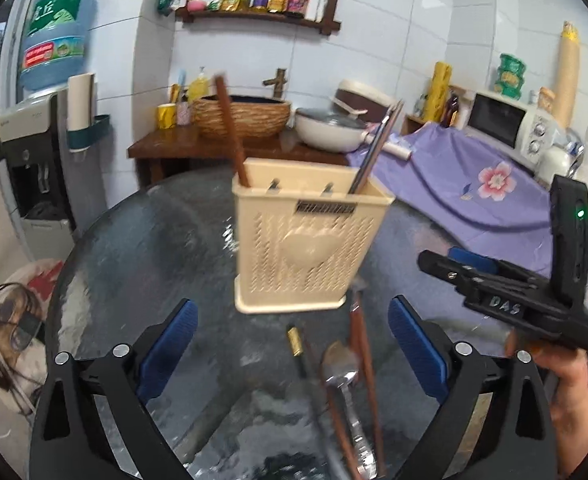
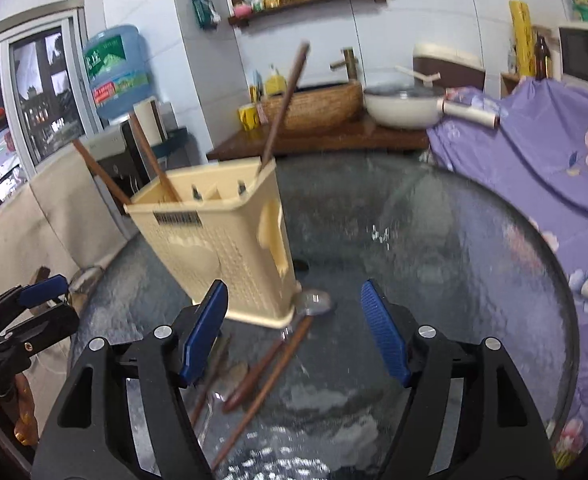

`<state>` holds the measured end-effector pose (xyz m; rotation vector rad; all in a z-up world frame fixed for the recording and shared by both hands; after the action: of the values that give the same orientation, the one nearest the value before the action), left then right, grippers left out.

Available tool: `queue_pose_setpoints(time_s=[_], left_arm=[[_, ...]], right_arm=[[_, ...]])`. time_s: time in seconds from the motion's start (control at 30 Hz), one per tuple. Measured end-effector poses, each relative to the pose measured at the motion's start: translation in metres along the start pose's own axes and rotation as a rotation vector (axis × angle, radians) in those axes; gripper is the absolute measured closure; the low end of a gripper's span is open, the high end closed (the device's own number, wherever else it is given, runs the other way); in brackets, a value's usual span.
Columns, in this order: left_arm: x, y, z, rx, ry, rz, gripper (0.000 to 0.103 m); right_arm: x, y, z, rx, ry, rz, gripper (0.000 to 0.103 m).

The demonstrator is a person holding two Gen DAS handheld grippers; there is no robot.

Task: Organize utensils
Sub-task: 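Grasp a silver spoon with the left tool while the right grasps a wooden chopstick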

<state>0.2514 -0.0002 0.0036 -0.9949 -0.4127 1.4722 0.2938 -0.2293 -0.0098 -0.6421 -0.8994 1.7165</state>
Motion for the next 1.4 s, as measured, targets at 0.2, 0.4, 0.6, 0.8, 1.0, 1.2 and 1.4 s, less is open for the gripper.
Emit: queue_pose_setpoints(time_s=[0.2,0.4,0.6,0.8,1.0,1.2,1.4], left_arm=[[0.028,0.033,-0.018,0.106,-0.025,0.054,0.009],[0.034,0.063,-0.034,0.182,-0.058,0.029,0.036],[0.029,0.083,-0.040,0.245,-0.021,0.033,0.048],[0.017,0.097,-0.045,0.278,-0.005,0.006,0.051],[0.020,0.089,-0.050,0.269,-0.014,0.034,0.056],[0.020,0.088,-0.051,0.275,-0.009,0.035,0.056],[0.016,0.093,-0.054,0.289,-0.007,0.027,0.056]], right_arm=[[0.014,0.038,-0.027,0.128,-0.021,0.031,0.034],[0.033,0.059,-0.048,0.232,-0.014,0.091,0.044],[0.041,0.074,-0.055,0.302,-0.009,0.118,0.048],[0.040,0.080,-0.062,0.334,-0.025,0.083,0.051],[0.038,0.076,-0.067,0.347,-0.026,0.074,0.055],[0.031,0.073,-0.067,0.353,-0.013,0.083,0.061],[0.024,0.064,-0.079,0.368,0.030,0.097,0.065]])
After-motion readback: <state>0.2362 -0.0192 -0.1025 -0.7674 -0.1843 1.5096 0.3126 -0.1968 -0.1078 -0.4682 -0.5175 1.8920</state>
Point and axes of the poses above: each gripper's, at about its wrist camera, not at the fingertips, and z roughly against the way its jaws point, x to its left, y to its underside, the point moved 4 cm from there along -z, roughly the way its jaws point, and after that the axes turned 15 degrees about z, right-handed, at the moved point
